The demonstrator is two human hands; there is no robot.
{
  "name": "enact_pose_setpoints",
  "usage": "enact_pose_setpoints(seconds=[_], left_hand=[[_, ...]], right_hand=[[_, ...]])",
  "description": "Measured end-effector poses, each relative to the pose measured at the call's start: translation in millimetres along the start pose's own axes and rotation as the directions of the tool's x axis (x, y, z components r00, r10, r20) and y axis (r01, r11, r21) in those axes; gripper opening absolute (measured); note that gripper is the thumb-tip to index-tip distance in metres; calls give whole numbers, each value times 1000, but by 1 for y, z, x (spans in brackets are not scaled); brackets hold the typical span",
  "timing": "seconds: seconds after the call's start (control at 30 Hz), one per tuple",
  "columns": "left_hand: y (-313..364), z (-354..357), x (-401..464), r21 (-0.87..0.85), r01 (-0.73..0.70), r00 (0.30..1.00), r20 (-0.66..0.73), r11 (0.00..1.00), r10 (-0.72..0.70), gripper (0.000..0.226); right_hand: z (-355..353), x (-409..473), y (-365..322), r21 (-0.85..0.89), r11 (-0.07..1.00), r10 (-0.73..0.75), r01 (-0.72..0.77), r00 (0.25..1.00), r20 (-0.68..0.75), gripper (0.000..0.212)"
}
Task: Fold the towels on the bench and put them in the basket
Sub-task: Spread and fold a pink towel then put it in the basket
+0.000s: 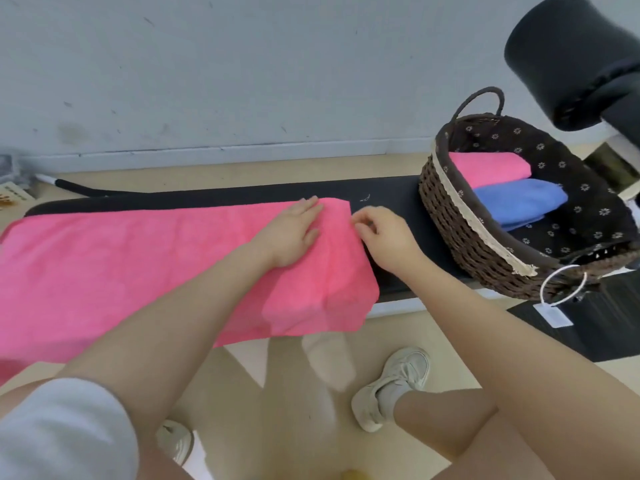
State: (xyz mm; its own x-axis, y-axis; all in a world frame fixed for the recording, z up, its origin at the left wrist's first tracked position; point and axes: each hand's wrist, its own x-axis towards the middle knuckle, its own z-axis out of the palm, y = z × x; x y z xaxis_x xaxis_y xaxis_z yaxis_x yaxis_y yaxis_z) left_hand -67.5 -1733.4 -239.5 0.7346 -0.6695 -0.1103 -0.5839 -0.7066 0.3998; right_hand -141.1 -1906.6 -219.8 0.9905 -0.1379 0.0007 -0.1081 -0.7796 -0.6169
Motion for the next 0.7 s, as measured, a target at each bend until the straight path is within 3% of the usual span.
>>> enact_pose_setpoints(seconds=[0.1, 0.23, 0.43, 0.6, 0.7], left_hand=[[-12, -2, -2, 22, 140, 976, -171, 990, -134, 52], [-31, 2, -4, 136, 264, 965, -39, 955, -261, 55], [-35, 9, 6, 193, 221, 975, -41, 956, -217, 56], [-17, 16, 35, 178, 135, 990, -53, 975, -128, 55], [-4, 19, 61, 163, 119, 993, -41, 979, -114, 55]], right_hand=[[8, 34, -5, 47, 988, 143, -145, 989, 47, 37], [20, 68, -11, -84, 970, 234, -227, 969, 82, 38], [21, 81, -8, -335, 923, 221, -187, 973, 67, 20], [-2, 88, 12, -532, 804, 253, -267, 962, -100, 27], [-15, 95, 20, -545, 776, 263, -318, 948, -180, 33]])
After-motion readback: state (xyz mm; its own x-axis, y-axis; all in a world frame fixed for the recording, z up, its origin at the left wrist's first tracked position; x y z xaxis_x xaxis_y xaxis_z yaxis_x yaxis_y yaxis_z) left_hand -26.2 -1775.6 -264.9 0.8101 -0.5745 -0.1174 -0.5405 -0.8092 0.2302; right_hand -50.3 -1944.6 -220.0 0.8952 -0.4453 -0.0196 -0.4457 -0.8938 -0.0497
